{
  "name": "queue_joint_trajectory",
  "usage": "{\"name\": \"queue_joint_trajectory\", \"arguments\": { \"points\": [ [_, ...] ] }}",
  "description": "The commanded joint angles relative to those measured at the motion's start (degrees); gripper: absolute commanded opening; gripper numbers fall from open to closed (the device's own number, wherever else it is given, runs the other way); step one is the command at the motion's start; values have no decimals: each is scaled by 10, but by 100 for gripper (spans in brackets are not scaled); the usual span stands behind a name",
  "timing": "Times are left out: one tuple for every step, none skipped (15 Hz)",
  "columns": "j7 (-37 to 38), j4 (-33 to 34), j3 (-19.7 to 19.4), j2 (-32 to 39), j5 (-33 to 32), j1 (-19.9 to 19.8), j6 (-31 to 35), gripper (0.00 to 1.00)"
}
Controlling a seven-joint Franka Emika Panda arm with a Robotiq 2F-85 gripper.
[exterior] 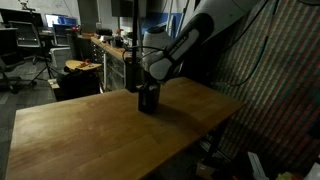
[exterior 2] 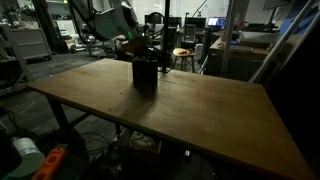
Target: Put the white towel in the black box
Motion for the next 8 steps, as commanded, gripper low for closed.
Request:
{"name": "queue_joint_trajectory", "arguments": {
  "points": [
    [-2,-13,3,-3,-4,-1,-9,8],
    [-4,-15,4,-4,-1,-2,-11,8],
    [-6,-15,5,-4,0,-2,-13,9],
    [-8,-16,6,-5,1,-3,-16,9],
    [-11,-17,8,-5,4,-4,-19,13],
    [-7,-18,8,-6,6,-4,-19,35],
    [-3,-19,6,-7,2,-3,-17,38],
    [-3,-22,7,-8,3,-4,-16,40]
  ]
}}
